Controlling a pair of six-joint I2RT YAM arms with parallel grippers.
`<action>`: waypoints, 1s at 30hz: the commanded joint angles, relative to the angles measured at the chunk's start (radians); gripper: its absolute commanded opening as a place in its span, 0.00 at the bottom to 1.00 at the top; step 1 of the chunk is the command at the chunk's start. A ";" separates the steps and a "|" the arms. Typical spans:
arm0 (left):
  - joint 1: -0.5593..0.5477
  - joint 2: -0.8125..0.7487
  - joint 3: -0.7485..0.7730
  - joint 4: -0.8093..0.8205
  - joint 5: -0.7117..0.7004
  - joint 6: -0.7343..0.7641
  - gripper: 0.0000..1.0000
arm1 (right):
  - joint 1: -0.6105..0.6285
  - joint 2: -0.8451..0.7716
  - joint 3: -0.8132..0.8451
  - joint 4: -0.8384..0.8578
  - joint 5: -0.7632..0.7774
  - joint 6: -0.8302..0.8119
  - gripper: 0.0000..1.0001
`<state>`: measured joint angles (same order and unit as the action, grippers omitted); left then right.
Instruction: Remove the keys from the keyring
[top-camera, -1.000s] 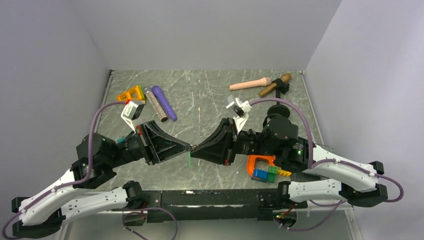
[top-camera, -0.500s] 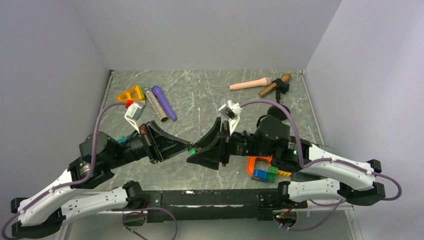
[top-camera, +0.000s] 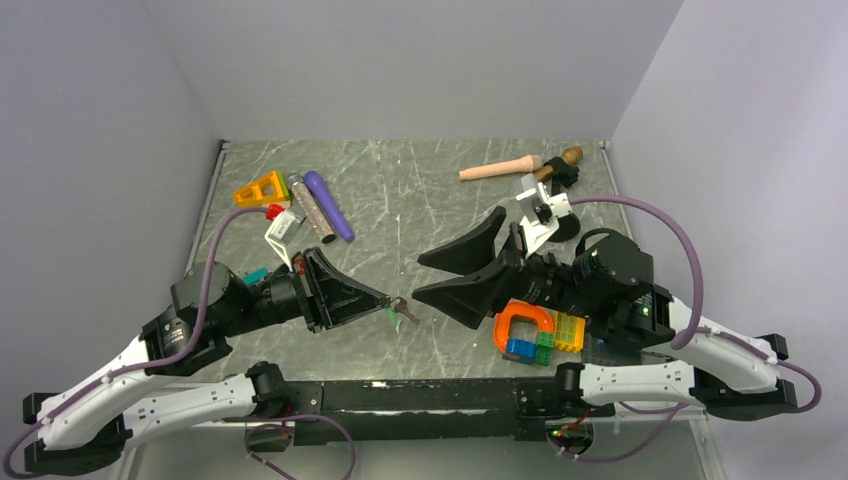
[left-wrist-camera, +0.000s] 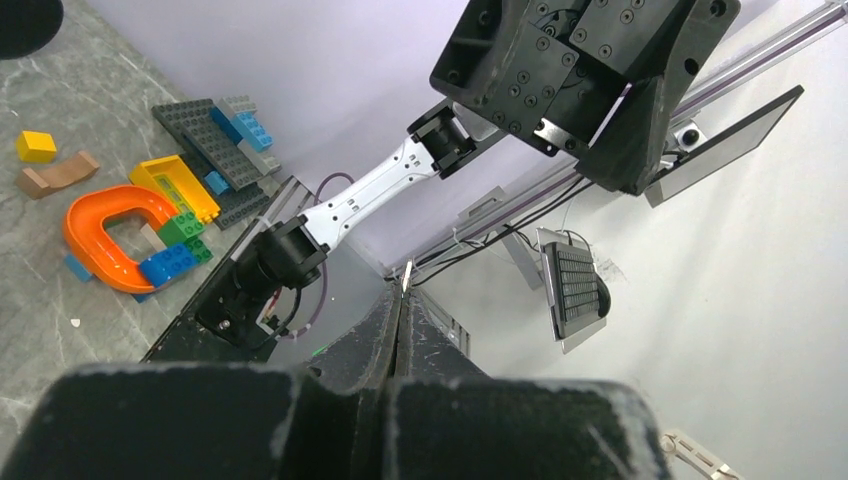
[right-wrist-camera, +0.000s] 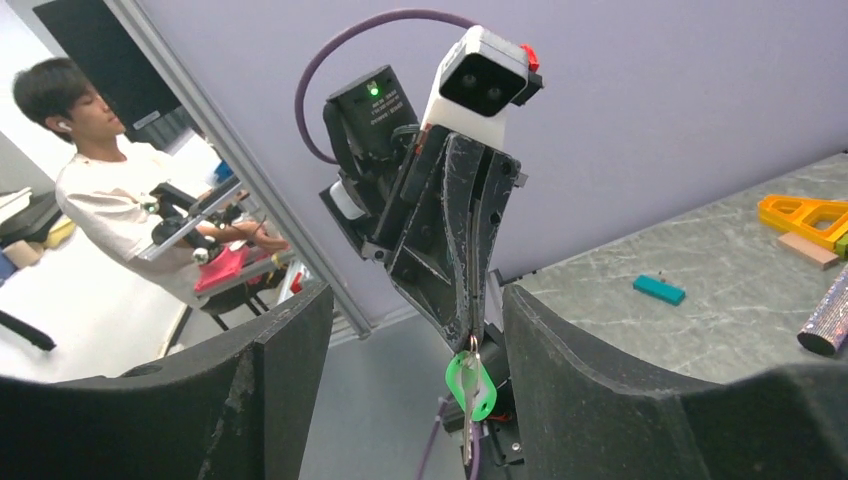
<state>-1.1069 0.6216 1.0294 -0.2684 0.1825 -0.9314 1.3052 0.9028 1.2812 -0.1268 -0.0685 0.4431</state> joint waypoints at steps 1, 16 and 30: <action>-0.004 0.011 0.036 0.032 0.021 0.012 0.00 | 0.000 0.012 0.024 0.003 0.041 -0.015 0.68; -0.004 0.017 0.068 0.035 0.012 0.029 0.00 | 0.001 0.048 -0.006 0.006 -0.011 0.014 0.41; -0.005 0.013 0.085 0.044 0.003 0.045 0.00 | 0.000 0.066 -0.028 0.021 -0.033 0.038 0.37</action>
<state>-1.1069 0.6388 1.0786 -0.2661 0.1864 -0.9051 1.3052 0.9676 1.2491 -0.1349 -0.0868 0.4683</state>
